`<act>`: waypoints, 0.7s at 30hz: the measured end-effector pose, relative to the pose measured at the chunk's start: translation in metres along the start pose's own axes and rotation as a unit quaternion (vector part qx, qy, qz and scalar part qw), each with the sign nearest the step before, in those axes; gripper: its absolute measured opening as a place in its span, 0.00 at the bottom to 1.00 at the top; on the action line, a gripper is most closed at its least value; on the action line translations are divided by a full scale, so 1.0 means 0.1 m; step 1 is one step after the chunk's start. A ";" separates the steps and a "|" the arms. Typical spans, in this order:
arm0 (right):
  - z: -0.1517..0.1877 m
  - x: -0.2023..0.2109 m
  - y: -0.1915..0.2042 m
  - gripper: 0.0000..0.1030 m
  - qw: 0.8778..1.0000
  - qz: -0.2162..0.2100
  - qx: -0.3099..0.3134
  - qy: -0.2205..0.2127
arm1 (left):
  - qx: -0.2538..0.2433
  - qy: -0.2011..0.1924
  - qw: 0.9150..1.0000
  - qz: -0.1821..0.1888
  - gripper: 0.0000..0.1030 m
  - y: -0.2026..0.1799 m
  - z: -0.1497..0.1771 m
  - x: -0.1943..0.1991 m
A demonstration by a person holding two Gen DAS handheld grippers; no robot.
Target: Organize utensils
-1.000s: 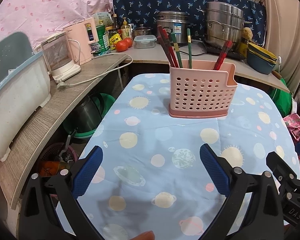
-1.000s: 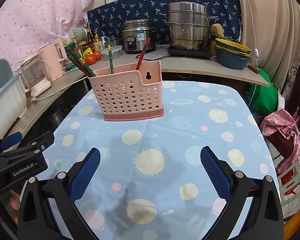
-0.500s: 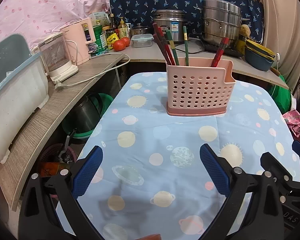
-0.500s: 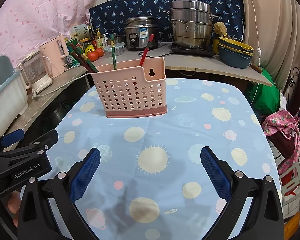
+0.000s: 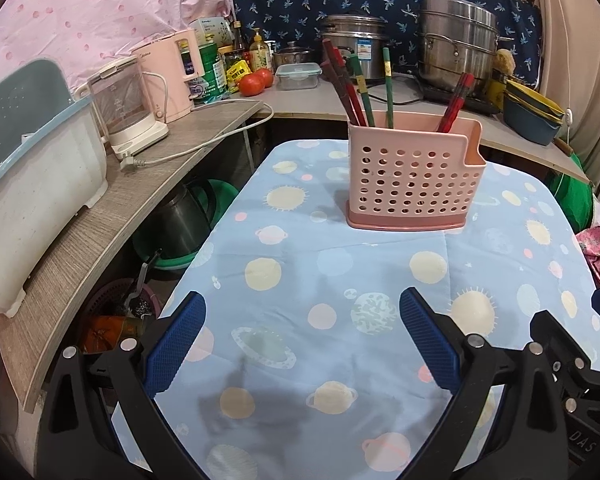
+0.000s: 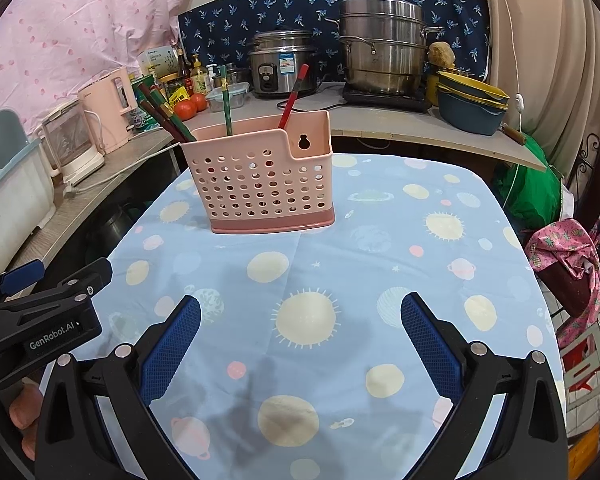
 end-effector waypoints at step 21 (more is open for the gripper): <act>0.01 -0.03 -0.02 0.94 1.000 -0.001 -0.003 0.004 | -0.008 -0.002 1.000 -0.003 0.90 -0.01 -0.02 -0.02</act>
Point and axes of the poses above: each gripper's, at about its wrist camera, not at the fingertips, and x roughly against the way its jaws point, y to its left, z to its underside, the point moved 1 cm from there along -x, roughly the way its jaws point, and after that the axes turned 7 degrees about x, right-handed, at the moved point
